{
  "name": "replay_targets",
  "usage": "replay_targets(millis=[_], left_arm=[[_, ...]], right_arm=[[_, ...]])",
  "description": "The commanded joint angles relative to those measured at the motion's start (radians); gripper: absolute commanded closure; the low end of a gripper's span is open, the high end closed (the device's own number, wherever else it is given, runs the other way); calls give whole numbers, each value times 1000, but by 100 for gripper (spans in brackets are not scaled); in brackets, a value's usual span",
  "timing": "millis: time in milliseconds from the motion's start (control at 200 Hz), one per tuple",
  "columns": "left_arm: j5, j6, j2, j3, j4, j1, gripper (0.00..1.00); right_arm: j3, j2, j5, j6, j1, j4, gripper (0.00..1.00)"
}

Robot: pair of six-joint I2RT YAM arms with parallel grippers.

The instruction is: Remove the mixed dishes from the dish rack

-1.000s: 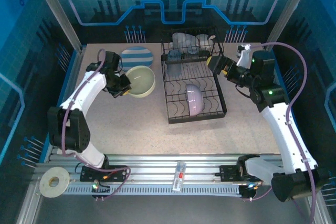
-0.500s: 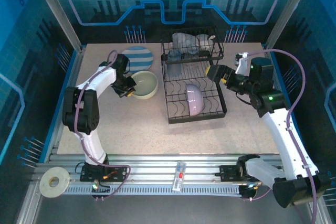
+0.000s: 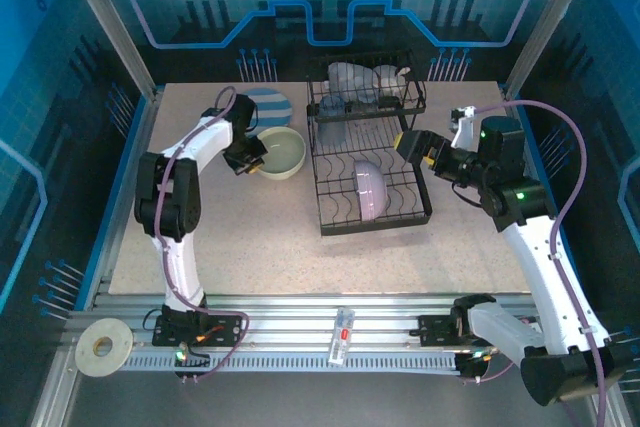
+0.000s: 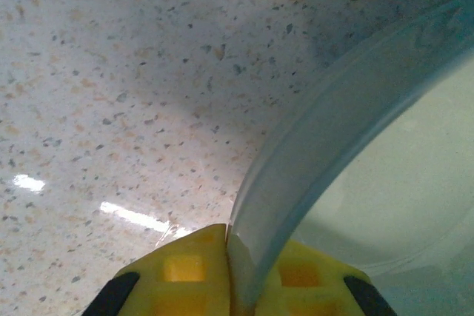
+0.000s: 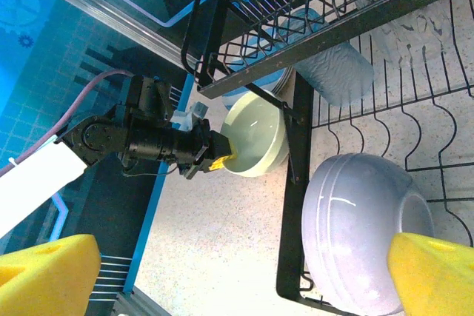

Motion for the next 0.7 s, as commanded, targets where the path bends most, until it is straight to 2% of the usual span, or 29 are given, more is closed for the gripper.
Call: replay_targets(millis=[0,696], left_arm=[[9,-12,12,76,16,-14,100],[-21,-30,103,186,-24,-21,100]], right_arm=[[10,-14,5,-35,16,-40,0],[11,-49,25,-74,16,-106,0]])
